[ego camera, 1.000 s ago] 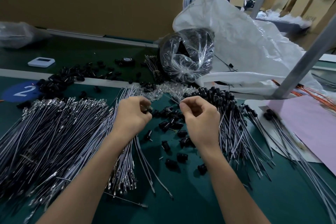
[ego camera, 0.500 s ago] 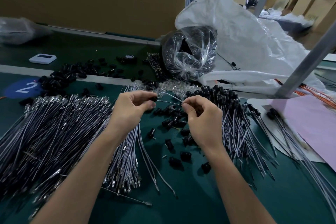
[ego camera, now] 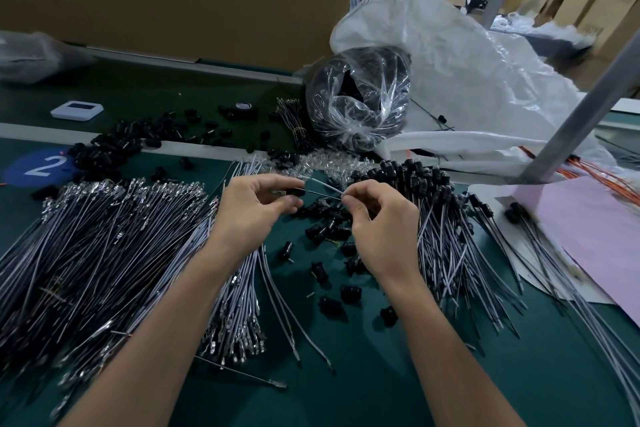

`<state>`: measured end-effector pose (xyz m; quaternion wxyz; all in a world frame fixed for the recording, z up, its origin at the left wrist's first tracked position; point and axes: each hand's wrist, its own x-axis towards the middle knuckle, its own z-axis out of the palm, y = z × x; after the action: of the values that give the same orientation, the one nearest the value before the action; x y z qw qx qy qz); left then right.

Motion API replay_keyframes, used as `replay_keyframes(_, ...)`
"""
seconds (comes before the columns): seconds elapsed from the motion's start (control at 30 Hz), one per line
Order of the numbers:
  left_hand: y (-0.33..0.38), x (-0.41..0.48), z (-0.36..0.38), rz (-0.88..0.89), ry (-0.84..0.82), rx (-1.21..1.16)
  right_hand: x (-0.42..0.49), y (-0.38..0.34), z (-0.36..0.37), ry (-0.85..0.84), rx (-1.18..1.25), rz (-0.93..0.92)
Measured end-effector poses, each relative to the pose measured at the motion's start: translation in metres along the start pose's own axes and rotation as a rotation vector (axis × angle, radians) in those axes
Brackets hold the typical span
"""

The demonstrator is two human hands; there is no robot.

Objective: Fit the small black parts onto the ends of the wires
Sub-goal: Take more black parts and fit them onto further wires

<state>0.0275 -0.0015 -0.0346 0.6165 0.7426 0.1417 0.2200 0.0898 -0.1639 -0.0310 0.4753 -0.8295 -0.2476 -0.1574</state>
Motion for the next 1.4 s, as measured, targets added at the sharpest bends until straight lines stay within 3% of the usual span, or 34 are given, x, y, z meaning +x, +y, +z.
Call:
replay_keyframes(0.47, -0.003, 0.002, -0.003, -0.001, 0.060, -0.119, 0.002, 0.002, -0.003, 0.014, 0.008, 0.046)
replay_keyframes(0.8, -0.001, -0.002, 0.006, 0.042, -0.085, -0.088, 0.000, 0.003, 0.002, -0.020, -0.007, 0.012)
replay_keyframes(1.13, -0.002, -0.002, 0.008, -0.034, -0.080, -0.334, -0.001, 0.001, 0.002, -0.050, 0.062, 0.062)
replay_keyframes(1.4, -0.004, 0.001, 0.000, -0.148, 0.093, -0.508, 0.002, 0.001, -0.006, 0.075, -0.036, -0.035)
